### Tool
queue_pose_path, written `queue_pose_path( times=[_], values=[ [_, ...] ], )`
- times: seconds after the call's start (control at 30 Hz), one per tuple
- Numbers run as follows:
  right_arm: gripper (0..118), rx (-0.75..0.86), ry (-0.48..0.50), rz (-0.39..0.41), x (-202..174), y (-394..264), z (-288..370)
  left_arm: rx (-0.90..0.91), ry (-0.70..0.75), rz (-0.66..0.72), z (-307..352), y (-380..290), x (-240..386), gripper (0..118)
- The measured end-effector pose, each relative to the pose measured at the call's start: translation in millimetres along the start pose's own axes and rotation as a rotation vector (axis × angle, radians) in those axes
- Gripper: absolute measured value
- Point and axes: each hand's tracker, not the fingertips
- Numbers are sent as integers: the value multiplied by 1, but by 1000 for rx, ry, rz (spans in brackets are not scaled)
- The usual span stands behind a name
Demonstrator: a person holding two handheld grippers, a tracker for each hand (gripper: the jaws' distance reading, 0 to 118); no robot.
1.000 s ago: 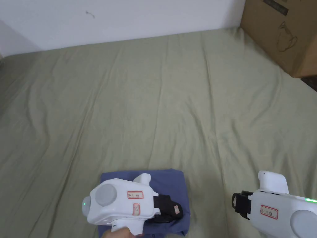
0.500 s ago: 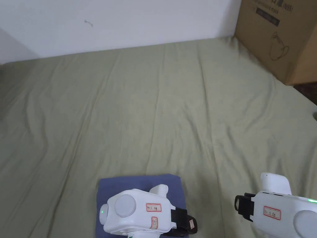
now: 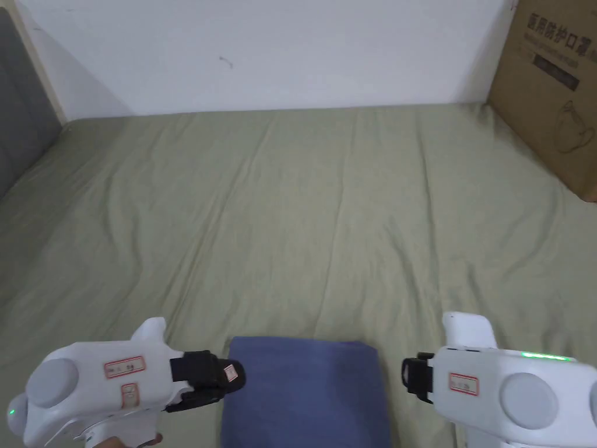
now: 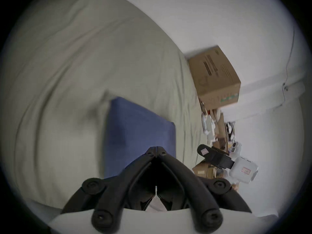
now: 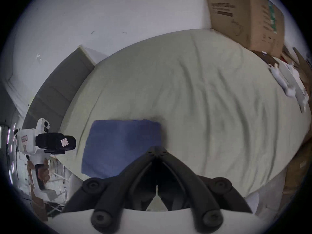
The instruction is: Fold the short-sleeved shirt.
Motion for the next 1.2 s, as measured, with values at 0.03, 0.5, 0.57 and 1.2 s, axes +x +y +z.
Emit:
queue_pose_path(
  times=[0.03,0.5,0.57,1.2],
  values=[
    [0,-25,16,6,-9,5,-11,7,-5,22,4,-1,-10,0],
    [0,-230,-92,273,-57,-5,-108,-72,-88,34,-19,3,-60,75],
    [0,-238,-80,234,-53,-2,-109,-79,-89,48,-25,9,-62,110],
    [0,-234,-27,82,-37,-2,-108,-228,-283,12,-110,22,-56,88]
  ],
)
